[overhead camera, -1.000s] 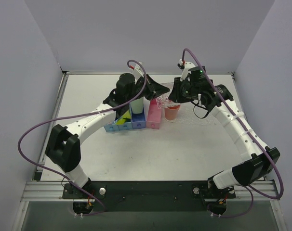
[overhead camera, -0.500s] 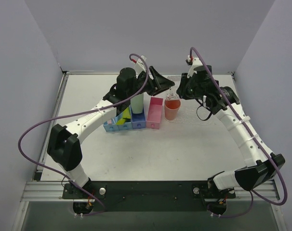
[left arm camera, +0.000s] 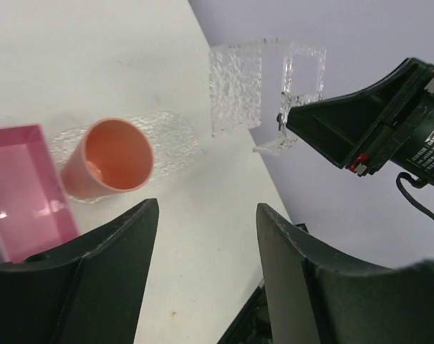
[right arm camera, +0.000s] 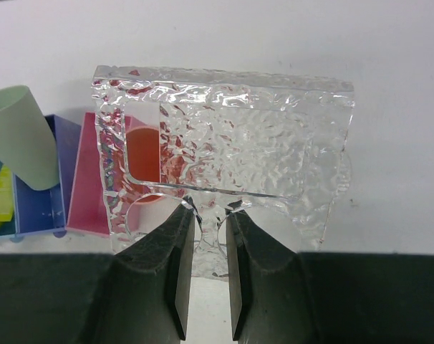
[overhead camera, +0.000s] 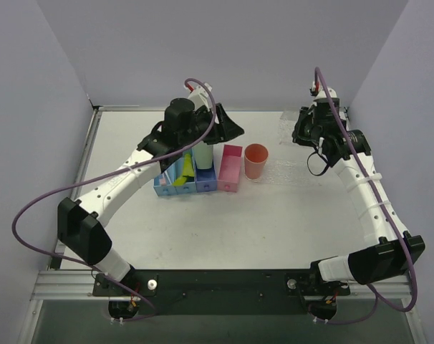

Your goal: Prepare toiletry sets of a toothbrush and toothpaste on the tray

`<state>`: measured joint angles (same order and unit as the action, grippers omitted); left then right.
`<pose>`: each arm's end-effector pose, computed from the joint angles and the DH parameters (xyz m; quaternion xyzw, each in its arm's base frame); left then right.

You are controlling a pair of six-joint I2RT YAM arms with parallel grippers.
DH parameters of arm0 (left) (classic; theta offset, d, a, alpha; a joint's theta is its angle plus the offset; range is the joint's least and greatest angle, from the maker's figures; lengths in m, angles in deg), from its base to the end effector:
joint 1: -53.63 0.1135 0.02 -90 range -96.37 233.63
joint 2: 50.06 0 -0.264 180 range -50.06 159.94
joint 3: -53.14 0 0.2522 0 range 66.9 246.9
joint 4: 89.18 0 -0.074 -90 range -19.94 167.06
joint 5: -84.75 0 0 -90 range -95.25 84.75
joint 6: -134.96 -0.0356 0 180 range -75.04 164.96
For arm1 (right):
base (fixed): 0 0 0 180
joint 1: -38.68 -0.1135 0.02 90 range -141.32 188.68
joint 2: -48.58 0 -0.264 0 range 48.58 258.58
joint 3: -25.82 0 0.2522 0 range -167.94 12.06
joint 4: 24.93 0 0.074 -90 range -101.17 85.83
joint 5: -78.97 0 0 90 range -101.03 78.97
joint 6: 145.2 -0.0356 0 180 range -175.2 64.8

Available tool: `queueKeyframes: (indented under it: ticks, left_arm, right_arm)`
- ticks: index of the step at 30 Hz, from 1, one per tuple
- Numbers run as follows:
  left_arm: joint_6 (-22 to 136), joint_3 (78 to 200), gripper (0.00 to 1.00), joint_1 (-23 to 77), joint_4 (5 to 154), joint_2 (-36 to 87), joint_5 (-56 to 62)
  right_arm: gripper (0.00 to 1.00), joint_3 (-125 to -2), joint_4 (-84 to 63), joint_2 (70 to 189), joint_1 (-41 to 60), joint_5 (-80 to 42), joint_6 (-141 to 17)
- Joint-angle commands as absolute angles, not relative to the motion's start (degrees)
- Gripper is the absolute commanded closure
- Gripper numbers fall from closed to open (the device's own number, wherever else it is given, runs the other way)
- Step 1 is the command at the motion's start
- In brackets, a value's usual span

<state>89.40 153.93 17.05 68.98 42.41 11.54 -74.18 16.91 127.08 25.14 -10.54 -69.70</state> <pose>0.3038 -0.2383 0.3885 0.0369 0.7814 -0.4849 0.3911 0.2964 0.0711 0.4265 0.0093 0.8208 0.1350 0.5550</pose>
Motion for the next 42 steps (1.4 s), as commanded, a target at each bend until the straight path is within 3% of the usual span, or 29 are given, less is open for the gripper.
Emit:
queueKeyframes:
  ticks: [1, 16, 42]
  left_arm:
    - [81.8, 151.9, 0.33, 20.1, 64.0, 36.3, 4.6]
    - [79.2, 140.6, 0.25, 26.4, 61.5, 26.0, -2.7]
    - [79.8, 138.7, 0.24, 32.0, 64.0, 27.0, 1.5]
  right_arm:
    - [1.0, -69.9, 16.5, 125.7, 27.0, -9.9, -70.9]
    - [1.0, -55.7, 8.4, 134.2, 29.7, -16.1, -73.2]
    - [1.0, -59.8, 7.0, 146.0, 29.2, -16.7, -68.7]
